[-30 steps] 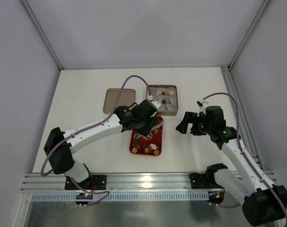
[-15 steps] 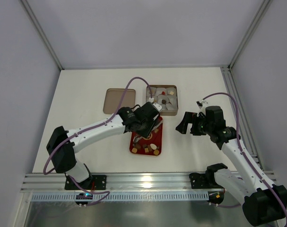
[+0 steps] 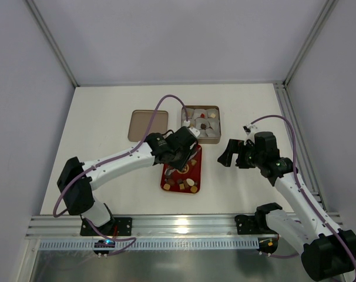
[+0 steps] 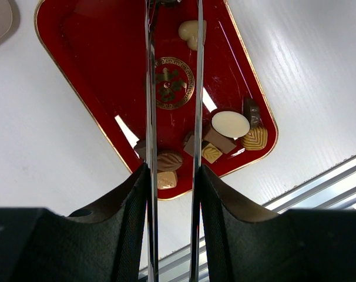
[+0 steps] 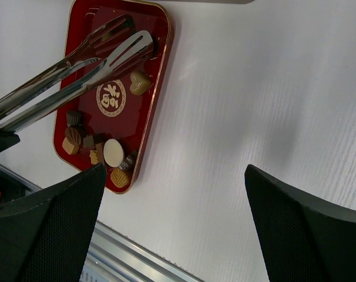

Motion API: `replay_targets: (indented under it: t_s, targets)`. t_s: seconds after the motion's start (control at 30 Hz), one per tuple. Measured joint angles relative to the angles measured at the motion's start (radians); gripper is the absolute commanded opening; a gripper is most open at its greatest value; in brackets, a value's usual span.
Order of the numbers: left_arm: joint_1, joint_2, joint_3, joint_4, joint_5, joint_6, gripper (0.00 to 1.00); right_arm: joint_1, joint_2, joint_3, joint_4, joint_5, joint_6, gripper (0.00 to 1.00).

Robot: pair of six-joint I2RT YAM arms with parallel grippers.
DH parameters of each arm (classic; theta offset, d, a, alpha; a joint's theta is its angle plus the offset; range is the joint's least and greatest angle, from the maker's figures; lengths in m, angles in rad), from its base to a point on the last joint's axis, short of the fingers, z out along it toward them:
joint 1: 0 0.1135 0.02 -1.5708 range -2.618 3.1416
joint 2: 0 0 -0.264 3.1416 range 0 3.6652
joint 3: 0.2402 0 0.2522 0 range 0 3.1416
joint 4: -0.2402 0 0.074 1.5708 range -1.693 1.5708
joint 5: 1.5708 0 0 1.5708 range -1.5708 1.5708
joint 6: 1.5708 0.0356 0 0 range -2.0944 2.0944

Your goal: Pack the chocolate

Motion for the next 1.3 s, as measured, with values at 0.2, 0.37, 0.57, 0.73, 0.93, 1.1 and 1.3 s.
replay_targets:
  t_s: [0.2, 0.37, 0.57, 0.73, 0.93, 1.1, 1.3]
  targets:
    - [0.000, -0.022, 0.000, 0.000, -0.011, -0.001, 0.38, 0.001, 0.000, 0.000, 0.000, 0.000, 0.000, 1.00]
    - [0.000, -0.033, 0.000, 0.000, -0.019, -0.001, 0.38, 0.004, 0.000, 0.000, 0.000, 0.000, 0.000, 1.00]
    - [0.000, -0.033, 0.000, 0.000, -0.024, -0.002, 0.38, 0.007, 0.000, 0.000, 0.000, 0.000, 0.000, 1.00]
    - [0.000, -0.028, 0.006, -0.003, -0.029, -0.003, 0.38, 0.011, 0.000, 0.000, 0.000, 0.000, 0.000, 1.00]
    - [0.000, -0.004, 0.012, -0.007, -0.026, -0.003, 0.38, 0.014, 0.000, 0.000, 0.000, 0.000, 0.000, 1.00]
    - [0.000, 0.021, 0.012, -0.008, -0.024, -0.002, 0.38, 0.014, 0.000, 0.000, 0.000, 0.000, 0.000, 1.00]
    - [0.000, 0.025, 0.012, -0.008, -0.022, -0.001, 0.38, 0.017, 0.000, 0.000, 0.000, 0.000, 0.000, 1.00]
